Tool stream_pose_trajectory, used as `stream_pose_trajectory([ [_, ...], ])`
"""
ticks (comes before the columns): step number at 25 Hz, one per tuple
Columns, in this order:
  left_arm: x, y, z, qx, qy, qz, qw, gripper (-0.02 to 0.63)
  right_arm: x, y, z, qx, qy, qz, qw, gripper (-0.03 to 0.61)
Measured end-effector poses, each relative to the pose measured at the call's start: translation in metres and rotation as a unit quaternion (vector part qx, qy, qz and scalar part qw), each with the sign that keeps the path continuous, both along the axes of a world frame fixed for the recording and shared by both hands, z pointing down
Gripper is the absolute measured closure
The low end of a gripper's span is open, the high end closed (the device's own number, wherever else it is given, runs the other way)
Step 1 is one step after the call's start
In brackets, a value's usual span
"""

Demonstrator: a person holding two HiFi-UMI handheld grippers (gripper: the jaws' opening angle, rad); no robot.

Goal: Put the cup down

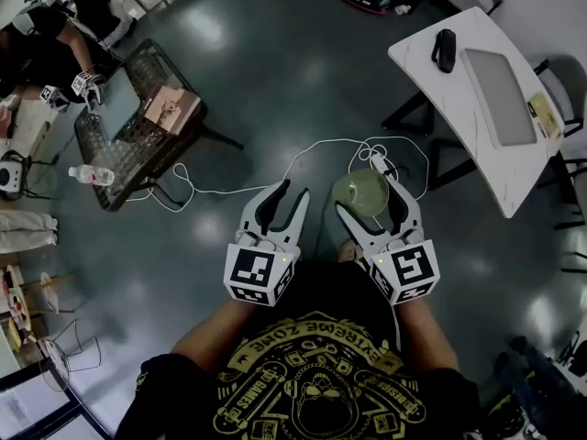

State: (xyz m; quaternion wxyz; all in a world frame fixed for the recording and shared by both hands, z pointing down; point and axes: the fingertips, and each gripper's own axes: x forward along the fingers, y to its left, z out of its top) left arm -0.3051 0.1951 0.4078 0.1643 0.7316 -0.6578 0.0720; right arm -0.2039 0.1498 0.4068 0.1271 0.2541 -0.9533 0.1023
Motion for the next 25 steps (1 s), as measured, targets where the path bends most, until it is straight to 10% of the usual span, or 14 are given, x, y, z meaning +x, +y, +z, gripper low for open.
stream_pose_trajectory([
  [25,0.185,-0.086,-0.013,0.008,-0.014,0.096,0.9952,0.472,0.193,-0.065,-0.011,0.019,-0.017,0.097,0.995,0.199],
])
